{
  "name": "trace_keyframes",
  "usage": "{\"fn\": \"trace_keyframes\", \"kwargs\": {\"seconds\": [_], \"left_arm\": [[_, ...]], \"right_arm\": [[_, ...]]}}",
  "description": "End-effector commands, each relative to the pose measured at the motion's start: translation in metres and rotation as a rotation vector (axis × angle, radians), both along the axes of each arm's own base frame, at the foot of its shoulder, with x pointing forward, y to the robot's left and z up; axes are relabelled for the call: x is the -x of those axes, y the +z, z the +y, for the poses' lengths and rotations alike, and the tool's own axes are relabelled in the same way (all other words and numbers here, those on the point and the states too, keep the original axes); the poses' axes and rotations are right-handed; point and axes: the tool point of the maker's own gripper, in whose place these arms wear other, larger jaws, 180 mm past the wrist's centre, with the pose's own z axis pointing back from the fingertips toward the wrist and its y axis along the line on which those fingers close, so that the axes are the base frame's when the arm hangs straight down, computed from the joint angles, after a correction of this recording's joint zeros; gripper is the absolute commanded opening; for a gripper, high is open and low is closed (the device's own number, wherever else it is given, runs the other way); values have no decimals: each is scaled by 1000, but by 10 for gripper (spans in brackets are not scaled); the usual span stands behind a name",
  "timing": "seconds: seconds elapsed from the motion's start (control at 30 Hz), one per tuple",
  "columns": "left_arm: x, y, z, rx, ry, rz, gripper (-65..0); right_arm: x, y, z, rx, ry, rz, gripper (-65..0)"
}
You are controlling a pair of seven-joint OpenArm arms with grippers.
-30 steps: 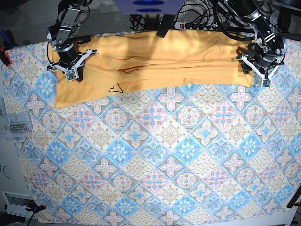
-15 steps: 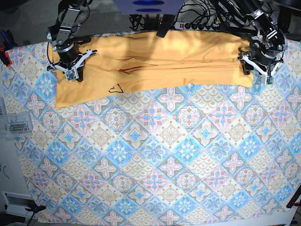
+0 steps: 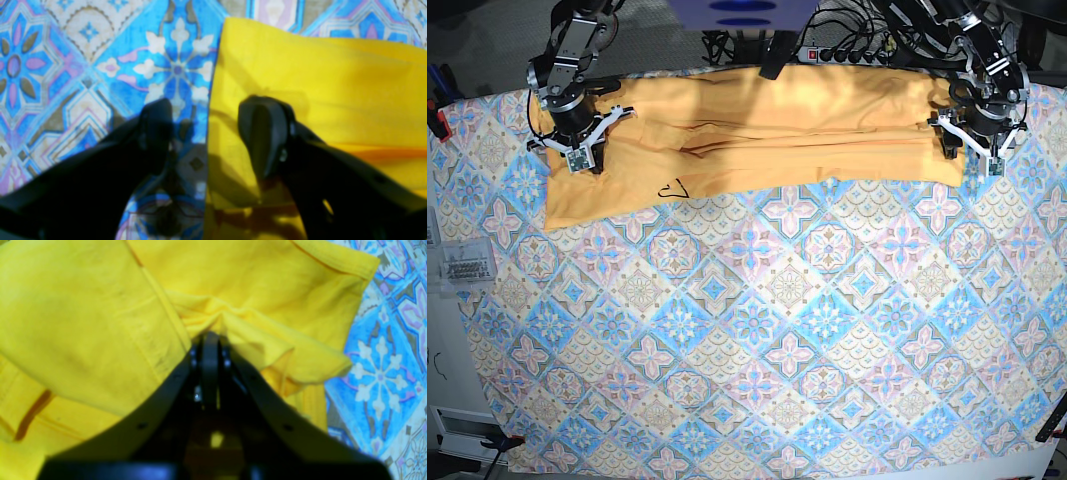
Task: Fold the T-shirt properly
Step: 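Release the fabric with the left gripper and regrasp the shirt's end, then adjust the left gripper's hold on the shirt's end near the collar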
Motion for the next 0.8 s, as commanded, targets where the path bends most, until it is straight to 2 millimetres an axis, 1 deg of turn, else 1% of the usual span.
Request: {"fn": "trace_keyframes", "kwargs": {"seconds": [0.0,0.07,0.17,0.27,0.33,0.4,0.5,0.67,0.7,0.77], "left_arm": [[70,-44,-38,28,-112,365,-281],[68,-46,-46,33,-142,368,-281],[65,-47,-53,37,-168,370,-281],[61,-49,-67,46,-216,371,-281],[60,-52,-81,68,-233,371,-281],[59,-53,-87,79,-235,368,-281],[59,-53,-89,80,-235,367,-281],[56,-50,-82,65,-229,361,-281],[51,-46,-78,53,-223,343,-281],[45,-34,-59,14,-184,309,-281]], "right_arm": [[30,-28,11,24,58,184,-650],[30,-28,11,24,58,184,-650],[30,-28,11,24,58,184,-650],[30,-28,11,24,58,184,-650],[30,-28,11,24,58,184,-650],[29,-28,11,24,58,183,-650],[17,-24,11,25,57,158,-650],[19,-27,9,37,53,189,-650],[19,-27,10,37,56,190,-650],[10,-24,10,36,56,173,-650]]}}
